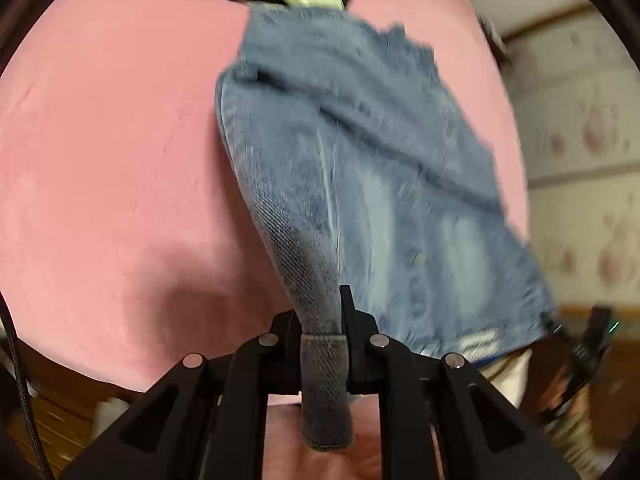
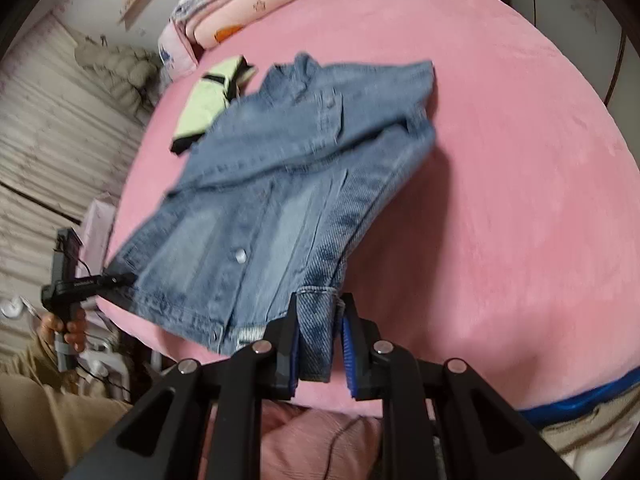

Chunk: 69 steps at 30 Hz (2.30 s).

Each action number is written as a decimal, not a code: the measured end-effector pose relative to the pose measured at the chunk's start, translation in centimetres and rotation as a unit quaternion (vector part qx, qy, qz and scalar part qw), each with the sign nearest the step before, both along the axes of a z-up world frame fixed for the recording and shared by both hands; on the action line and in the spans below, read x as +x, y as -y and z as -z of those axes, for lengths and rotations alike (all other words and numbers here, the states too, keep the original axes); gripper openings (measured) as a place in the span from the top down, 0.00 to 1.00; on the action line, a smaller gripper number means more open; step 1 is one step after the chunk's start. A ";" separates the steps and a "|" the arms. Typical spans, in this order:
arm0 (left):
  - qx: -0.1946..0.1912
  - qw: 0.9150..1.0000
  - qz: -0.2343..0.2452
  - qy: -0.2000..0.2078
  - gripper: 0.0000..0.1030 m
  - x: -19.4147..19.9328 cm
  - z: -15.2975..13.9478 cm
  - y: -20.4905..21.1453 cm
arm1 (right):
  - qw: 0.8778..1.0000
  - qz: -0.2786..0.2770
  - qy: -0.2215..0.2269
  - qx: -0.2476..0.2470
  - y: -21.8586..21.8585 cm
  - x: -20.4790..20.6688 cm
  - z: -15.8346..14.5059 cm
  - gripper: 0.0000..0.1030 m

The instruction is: Fold large clothes

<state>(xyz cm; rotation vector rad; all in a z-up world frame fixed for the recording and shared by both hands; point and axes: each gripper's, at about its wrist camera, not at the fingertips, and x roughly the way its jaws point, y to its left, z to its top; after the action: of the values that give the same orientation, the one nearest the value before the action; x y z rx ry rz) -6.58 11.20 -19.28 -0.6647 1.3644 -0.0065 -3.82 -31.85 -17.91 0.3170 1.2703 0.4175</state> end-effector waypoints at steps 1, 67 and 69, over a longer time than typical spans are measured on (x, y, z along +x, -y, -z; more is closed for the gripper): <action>-0.008 1.000 -0.018 0.003 0.90 0.6 -0.8 -0.7 | 1.000 0.007 0.002 0.012 0.3 0.8 -0.6 0.84; 0.308 0.934 0.162 0.083 0.37 37.0 14.6 -0.5 | 0.961 -0.042 0.079 -0.262 -8.2 36.8 15.3 0.33; 0.294 0.938 0.161 0.084 0.37 37.0 14.4 -1.2 | 0.967 -0.040 0.076 -0.242 -7.4 36.6 15.1 0.33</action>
<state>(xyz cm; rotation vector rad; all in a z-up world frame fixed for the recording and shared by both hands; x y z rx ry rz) 30.38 12.44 -33.64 0.0650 1.2102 0.0787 32.80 -24.41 -33.01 -0.1777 1.1929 0.1837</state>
